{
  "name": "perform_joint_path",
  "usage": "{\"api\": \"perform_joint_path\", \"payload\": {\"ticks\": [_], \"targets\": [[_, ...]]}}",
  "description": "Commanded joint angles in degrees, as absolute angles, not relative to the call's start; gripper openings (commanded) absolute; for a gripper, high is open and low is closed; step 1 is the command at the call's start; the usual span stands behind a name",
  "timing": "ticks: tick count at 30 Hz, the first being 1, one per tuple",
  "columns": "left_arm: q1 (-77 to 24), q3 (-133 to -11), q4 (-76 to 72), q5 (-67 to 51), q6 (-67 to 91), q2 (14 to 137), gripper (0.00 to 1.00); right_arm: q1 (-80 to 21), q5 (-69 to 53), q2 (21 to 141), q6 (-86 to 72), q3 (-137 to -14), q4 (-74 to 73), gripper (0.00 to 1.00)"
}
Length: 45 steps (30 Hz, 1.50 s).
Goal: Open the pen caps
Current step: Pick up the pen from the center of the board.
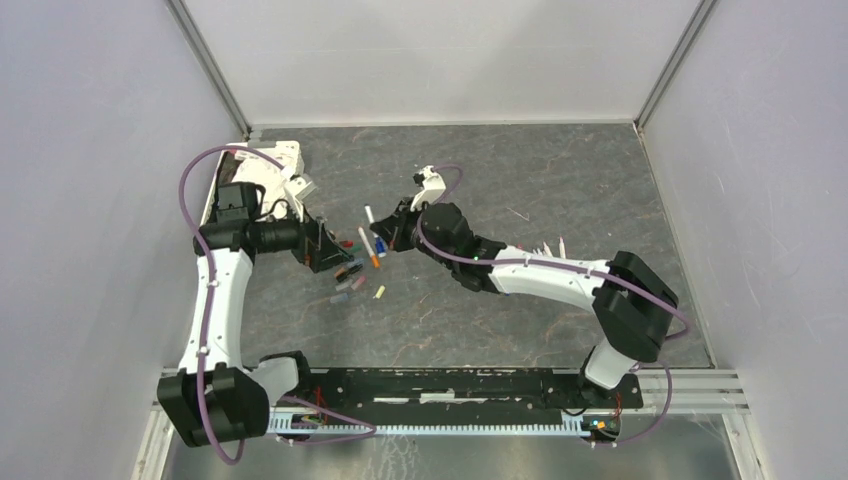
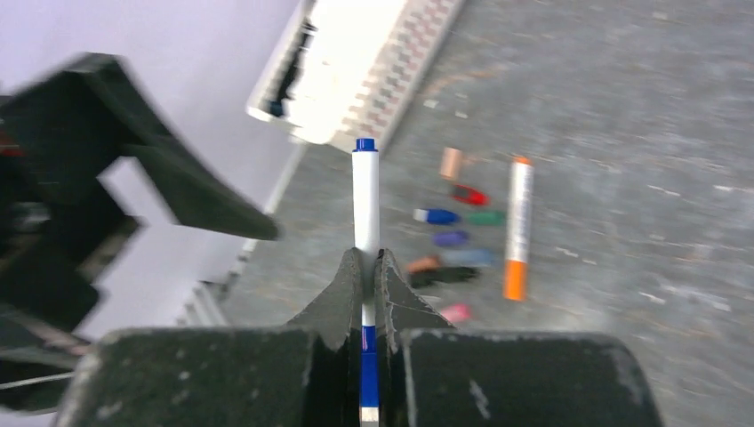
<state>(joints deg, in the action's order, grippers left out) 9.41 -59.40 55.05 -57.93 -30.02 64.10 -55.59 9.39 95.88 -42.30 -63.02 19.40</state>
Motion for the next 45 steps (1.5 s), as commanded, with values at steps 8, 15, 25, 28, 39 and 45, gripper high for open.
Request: {"api": "perform_joint_path", "payload": {"ticks": [8, 15, 25, 28, 39, 45], "targets": [[6.9, -61.4, 53.1, -66.2, -27.1, 62.8, 0.94, -63.3, 20.6, 93.3, -45.9, -67.6, 29.8, 0.0], [2.0, -61.9, 52.1, -64.6, -26.7, 64.8, 0.75, -65.3, 27.0, 94.1, -43.6, -69.2, 30.4, 0.0], [-1.7, -61.6, 43.2, -60.9, -18.2, 65.1, 0.58, -67.6, 31.7, 94.3, -41.1, -70.1, 29.8, 0.0], [-1.9, -61.8, 43.2, -58.1, -18.8, 65.2, 0.34, -67.8, 32.9, 93.3, -40.5, -69.1, 30.0, 0.0], [-1.9, -62.2, 48.2, -45.3, -34.0, 62.9, 0.02, -64.7, 27.6, 91.5, -40.9, -73.4, 15.2, 0.32], [-2.2, -57.9, 55.3, -36.6, -61.1, 59.4, 0.02, -56.2, 6.0, 91.3, -35.8, -80.7, 1.7, 0.46]]}}
